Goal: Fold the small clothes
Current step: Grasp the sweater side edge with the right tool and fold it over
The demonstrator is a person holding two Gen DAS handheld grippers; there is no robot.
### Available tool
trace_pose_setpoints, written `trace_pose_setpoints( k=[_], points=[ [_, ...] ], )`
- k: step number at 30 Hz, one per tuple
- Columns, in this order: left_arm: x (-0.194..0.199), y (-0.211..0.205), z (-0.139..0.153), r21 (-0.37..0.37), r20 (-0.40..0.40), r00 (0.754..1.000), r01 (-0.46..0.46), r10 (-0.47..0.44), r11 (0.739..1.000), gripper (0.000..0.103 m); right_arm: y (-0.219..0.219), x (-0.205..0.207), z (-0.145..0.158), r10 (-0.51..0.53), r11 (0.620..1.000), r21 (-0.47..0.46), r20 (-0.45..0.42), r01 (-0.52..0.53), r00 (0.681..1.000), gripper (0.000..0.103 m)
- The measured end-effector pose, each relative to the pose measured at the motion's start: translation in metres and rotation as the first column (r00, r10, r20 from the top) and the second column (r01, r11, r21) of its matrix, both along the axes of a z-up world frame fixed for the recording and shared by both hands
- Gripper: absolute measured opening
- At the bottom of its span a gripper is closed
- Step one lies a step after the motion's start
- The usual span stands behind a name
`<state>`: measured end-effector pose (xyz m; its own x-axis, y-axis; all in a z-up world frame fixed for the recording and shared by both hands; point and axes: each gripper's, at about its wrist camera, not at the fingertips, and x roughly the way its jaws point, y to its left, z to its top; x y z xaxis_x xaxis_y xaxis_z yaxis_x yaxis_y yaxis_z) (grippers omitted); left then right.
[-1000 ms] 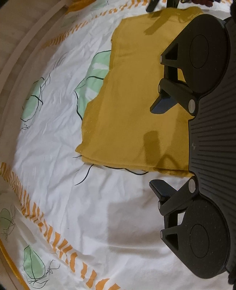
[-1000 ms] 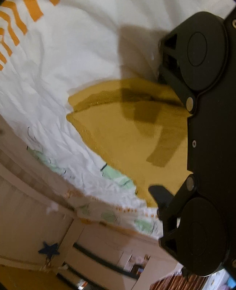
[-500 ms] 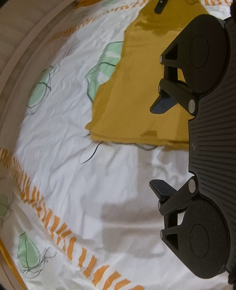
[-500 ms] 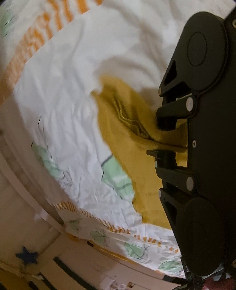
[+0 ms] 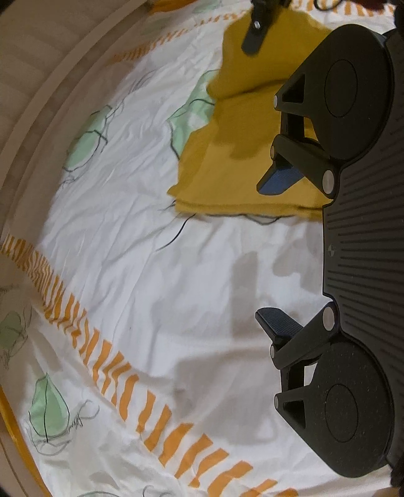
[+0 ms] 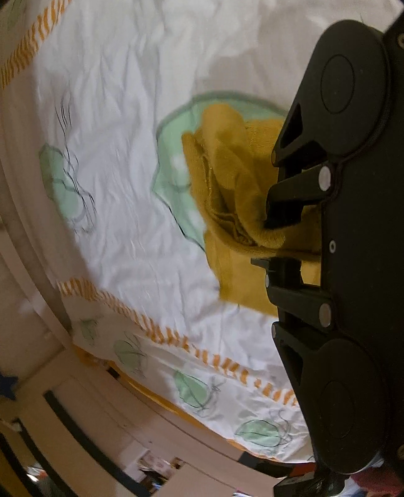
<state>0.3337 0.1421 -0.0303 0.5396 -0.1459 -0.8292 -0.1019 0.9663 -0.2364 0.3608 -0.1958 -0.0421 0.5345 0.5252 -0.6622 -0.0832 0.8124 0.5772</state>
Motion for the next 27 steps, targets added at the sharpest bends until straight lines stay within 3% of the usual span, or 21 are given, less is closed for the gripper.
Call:
trace_pose_setpoints(
  k=[6,14,18,21,27],
  points=[
    [-0.001,0.021,0.001,-0.014,-0.002,0.999,-0.035,0.035,0.999,0.079,0.049,0.001,-0.011,0.035,0.999,-0.025,-0.01,-0.035,0.999,0.023],
    [-0.002,0.033,0.001,-0.028,-0.008,0.998,-0.066,0.066,0.997,0.079,0.094,0.001,-0.02,0.073,0.989,-0.131,-0.015,-0.075,0.997,0.023],
    [-0.002,0.032,0.0,-0.025,-0.009,0.998,-0.061,0.061,0.998,0.079,0.112,0.004,-0.027,0.093,0.98,-0.177,-0.022,-0.095,0.995,0.032],
    [-0.002,0.033,-0.001,-0.022,-0.012,0.998,-0.057,0.057,0.998,0.079,0.118,0.005,-0.03,0.11,0.983,-0.144,-0.021,-0.112,0.994,0.046],
    [0.0,0.032,-0.002,-0.017,-0.017,0.998,-0.056,0.055,0.998,0.079,0.117,0.0,-0.013,0.133,0.991,-0.02,0.053,-0.132,0.99,0.048]
  ],
)
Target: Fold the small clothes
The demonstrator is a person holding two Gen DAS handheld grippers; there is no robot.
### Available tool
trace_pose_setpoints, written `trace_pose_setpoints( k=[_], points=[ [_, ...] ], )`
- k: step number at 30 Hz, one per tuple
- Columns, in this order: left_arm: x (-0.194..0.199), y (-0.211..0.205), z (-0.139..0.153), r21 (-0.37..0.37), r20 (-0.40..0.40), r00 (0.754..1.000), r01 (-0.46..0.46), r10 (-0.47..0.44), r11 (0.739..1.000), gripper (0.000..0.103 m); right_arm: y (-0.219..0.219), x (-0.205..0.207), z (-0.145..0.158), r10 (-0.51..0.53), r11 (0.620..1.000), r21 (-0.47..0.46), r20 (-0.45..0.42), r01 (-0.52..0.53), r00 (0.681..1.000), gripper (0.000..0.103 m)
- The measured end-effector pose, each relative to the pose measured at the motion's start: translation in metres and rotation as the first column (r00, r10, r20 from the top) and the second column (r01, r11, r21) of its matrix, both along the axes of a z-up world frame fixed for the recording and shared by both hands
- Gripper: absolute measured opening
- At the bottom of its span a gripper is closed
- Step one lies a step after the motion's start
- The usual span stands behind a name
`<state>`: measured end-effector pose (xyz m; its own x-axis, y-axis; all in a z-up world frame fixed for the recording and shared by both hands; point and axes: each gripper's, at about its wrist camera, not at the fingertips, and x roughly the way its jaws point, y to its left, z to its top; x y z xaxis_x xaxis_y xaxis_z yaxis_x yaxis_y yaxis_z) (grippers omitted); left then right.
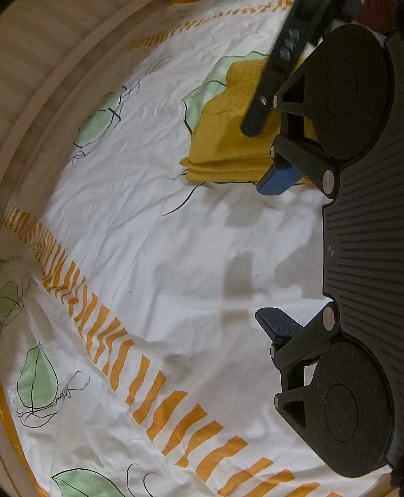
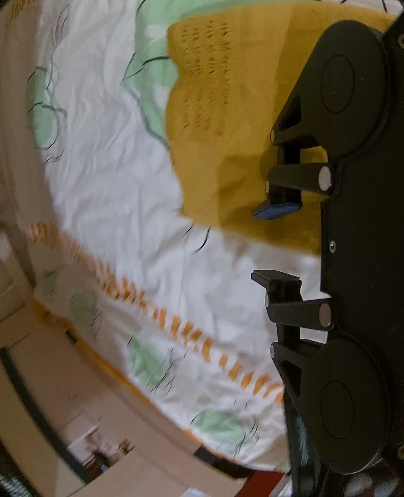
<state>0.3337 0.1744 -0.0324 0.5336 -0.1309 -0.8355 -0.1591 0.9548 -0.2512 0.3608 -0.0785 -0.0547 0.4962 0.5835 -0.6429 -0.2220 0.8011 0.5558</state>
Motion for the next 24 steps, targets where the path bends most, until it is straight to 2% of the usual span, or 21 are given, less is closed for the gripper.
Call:
trace_pose_setpoints(
  k=[4,7,11,16,20,24],
  points=[
    [0.0,-0.003,0.0,0.004,0.0,1.0,0.009,-0.009,1.0,0.079,-0.018,-0.006,0.017,-0.013,0.999,0.044,0.04,0.011,0.999,0.057],
    [0.0,-0.005,0.0,0.004,0.001,1.0,0.019,-0.019,1.0,0.079,-0.033,-0.014,0.024,-0.022,0.999,0.028,0.062,0.02,0.998,0.057],
    [0.0,-0.014,-0.001,-0.001,0.001,0.999,0.044,-0.044,0.999,0.079,-0.043,-0.032,0.025,-0.002,0.998,-0.057,0.098,0.007,0.995,0.059],
    [0.001,-0.026,-0.001,0.004,0.001,0.996,0.085,-0.085,0.996,0.079,-0.027,-0.073,0.012,0.132,0.978,-0.183,0.15,-0.104,0.98,0.061],
    [0.0,-0.038,-0.002,0.013,0.001,0.992,0.127,-0.127,0.992,0.079,-0.003,-0.107,0.0,0.256,0.941,-0.278,0.211,-0.193,0.943,0.061],
    [-0.001,-0.049,-0.005,0.024,-0.005,0.985,0.171,-0.171,0.985,0.079,0.018,-0.132,-0.003,0.365,0.896,-0.372,0.302,-0.243,0.881,0.061]
  ],
)
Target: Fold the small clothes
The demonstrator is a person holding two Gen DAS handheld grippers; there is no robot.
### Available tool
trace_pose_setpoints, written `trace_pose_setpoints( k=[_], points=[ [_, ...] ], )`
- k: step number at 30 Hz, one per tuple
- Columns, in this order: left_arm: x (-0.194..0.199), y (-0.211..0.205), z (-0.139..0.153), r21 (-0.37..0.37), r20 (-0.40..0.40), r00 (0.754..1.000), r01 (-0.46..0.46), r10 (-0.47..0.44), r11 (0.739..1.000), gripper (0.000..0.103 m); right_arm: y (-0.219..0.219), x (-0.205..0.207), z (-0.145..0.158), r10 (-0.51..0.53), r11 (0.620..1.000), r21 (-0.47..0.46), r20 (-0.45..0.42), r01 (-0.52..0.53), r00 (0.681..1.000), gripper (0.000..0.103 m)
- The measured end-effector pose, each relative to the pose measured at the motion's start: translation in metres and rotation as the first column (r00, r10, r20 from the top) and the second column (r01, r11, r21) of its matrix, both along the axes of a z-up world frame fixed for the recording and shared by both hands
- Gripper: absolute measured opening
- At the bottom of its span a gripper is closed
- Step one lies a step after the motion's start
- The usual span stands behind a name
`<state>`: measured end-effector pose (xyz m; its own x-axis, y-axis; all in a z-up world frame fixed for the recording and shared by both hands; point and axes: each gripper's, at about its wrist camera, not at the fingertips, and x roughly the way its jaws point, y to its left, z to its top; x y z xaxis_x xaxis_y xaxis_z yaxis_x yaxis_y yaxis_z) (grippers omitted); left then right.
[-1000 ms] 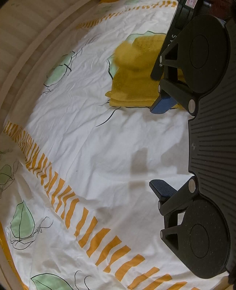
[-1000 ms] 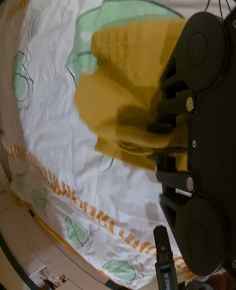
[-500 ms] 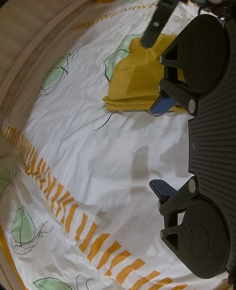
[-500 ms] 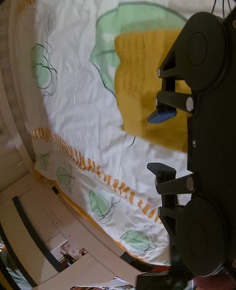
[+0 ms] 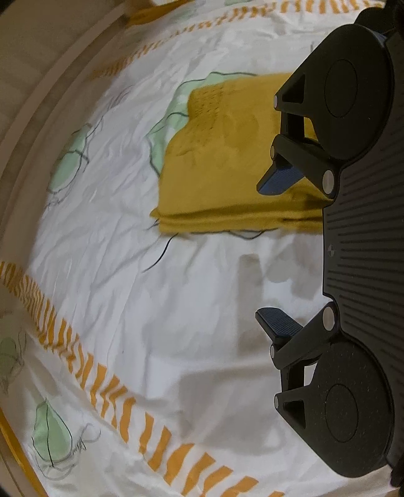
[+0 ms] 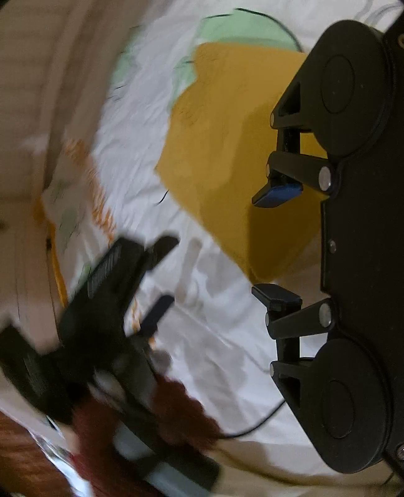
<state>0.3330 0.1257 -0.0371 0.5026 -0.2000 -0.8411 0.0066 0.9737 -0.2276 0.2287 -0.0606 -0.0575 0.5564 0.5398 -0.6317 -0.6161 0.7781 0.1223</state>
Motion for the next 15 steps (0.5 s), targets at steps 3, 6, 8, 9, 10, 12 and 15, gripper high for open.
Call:
trace_pose_setpoints(
  k=[3,6,8,9,10,12,15],
  points=[
    [0.001,-0.005,-0.003,0.004,-0.009,1.0,0.013,-0.013,1.0,0.079,0.013,-0.01,-0.002,0.063,0.995,-0.085,0.076,-0.056,0.995,0.061],
    [0.001,-0.008,-0.005,0.006,-0.015,1.0,0.016,-0.016,1.0,0.079,0.019,-0.015,-0.009,0.112,0.979,-0.183,0.125,-0.088,0.986,0.06],
    [0.001,-0.009,-0.005,0.007,-0.017,1.0,0.016,-0.016,1.0,0.079,0.023,-0.015,-0.012,0.131,0.969,-0.228,0.15,-0.094,0.98,0.058],
    [0.002,-0.009,-0.006,0.007,-0.018,1.0,0.015,-0.015,1.0,0.079,0.024,-0.016,-0.013,0.138,0.965,-0.243,0.159,-0.096,0.978,0.057],
    [0.002,-0.009,-0.006,0.005,-0.02,1.0,0.013,-0.013,1.0,0.079,0.025,-0.016,-0.014,0.145,0.961,-0.257,0.165,-0.1,0.975,0.056],
    [0.002,-0.008,-0.006,0.0,-0.024,1.0,0.011,-0.011,1.0,0.079,0.027,-0.016,-0.017,0.158,0.953,-0.285,0.18,-0.102,0.971,0.042],
    [0.002,-0.008,-0.007,0.001,-0.028,1.0,0.008,-0.008,1.0,0.079,0.031,-0.014,-0.021,0.167,0.948,-0.302,0.191,-0.104,0.967,0.032]
  ],
)
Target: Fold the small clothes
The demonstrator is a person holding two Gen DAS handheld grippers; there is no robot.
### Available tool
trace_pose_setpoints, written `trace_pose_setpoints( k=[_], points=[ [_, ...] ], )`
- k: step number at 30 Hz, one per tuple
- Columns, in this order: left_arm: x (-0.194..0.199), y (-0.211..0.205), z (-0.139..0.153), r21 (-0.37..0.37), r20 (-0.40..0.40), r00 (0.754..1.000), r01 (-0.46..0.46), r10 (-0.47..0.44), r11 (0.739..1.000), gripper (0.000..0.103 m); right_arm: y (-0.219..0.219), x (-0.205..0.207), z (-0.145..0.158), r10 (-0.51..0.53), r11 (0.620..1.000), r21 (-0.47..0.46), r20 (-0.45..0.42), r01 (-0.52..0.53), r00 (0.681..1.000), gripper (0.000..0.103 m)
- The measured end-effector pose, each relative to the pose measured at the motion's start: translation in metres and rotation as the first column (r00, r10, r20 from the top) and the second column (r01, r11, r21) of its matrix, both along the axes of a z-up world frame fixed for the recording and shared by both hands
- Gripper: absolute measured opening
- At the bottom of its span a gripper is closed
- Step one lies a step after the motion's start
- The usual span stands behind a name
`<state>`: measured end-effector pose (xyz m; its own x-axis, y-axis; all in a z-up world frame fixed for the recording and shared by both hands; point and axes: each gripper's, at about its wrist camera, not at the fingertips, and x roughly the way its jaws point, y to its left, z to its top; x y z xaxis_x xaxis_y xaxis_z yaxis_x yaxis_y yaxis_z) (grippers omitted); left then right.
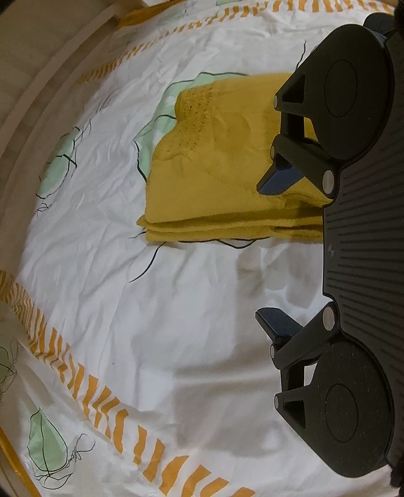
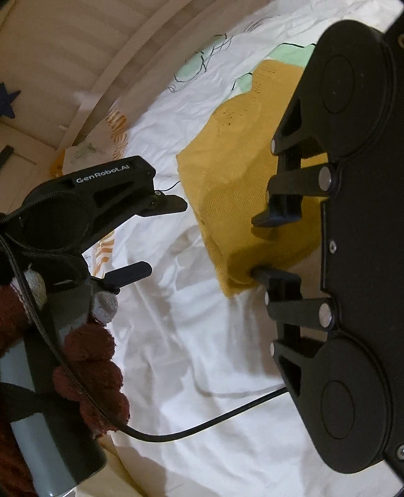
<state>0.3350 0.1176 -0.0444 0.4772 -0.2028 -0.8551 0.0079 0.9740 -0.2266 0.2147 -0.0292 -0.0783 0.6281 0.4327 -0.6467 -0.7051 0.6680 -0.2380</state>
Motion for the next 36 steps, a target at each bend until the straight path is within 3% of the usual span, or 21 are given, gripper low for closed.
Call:
trace_pose_setpoints(
  k=[3,5,8,10,14,22,26,28,29,30,32,36],
  points=[
    [0.0,0.001,0.0,-0.001,-0.001,1.0,-0.003,0.003,1.0,0.079,-0.002,0.001,0.001,-0.015,1.0,0.027,-0.013,0.015,1.0,0.011],
    [0.0,0.002,0.001,-0.005,0.006,1.0,-0.008,0.008,1.0,0.079,-0.011,0.009,0.009,-0.057,0.988,0.138,-0.08,0.068,0.995,0.01],
    [-0.001,0.004,0.008,-0.012,0.03,0.999,-0.019,0.019,1.0,0.079,-0.039,0.02,0.024,-0.13,0.893,0.4,-0.215,0.209,0.968,0.011],
    [-0.001,0.005,0.01,-0.015,0.046,0.998,-0.033,0.033,0.999,0.079,-0.044,0.023,0.024,-0.133,0.855,0.458,-0.263,0.245,0.956,0.011],
    [-0.002,-0.001,0.009,-0.005,0.054,0.998,-0.022,0.022,1.0,0.079,-0.028,0.028,-0.004,-0.116,0.894,0.376,-0.333,0.245,0.936,0.011],
    [-0.002,-0.031,-0.005,0.015,0.078,0.994,0.072,-0.073,0.997,0.079,-0.03,0.028,-0.01,-0.108,0.879,0.402,-0.356,0.256,0.928,0.015],
    [0.006,-0.034,-0.031,0.108,-0.024,0.998,0.059,-0.057,0.992,0.067,-0.037,0.026,-0.01,-0.101,0.867,0.423,-0.365,0.261,0.926,0.021],
    [0.005,-0.027,-0.039,0.087,-0.032,0.998,0.049,-0.046,0.995,0.069,-0.044,0.024,-0.007,-0.093,0.866,0.426,-0.372,0.259,0.923,0.023],
    [0.006,-0.023,-0.039,0.075,-0.033,0.998,0.047,-0.045,0.996,0.069,-0.044,0.023,-0.006,-0.095,0.871,0.419,-0.37,0.257,0.924,0.027],
    [0.006,-0.022,-0.038,0.073,-0.034,0.998,0.046,-0.044,0.996,0.069,-0.049,0.025,-0.004,-0.096,0.875,0.412,-0.365,0.253,0.926,0.041],
    [0.005,-0.022,-0.038,0.079,-0.033,0.998,0.047,-0.044,0.996,0.069,-0.062,0.021,0.002,-0.108,0.877,0.406,-0.355,0.257,0.929,0.055],
    [0.003,-0.022,-0.037,0.092,-0.034,0.998,0.052,-0.049,0.994,0.069,-0.095,0.023,0.012,-0.174,0.855,0.411,-0.351,0.318,0.92,0.055]
  ],
)
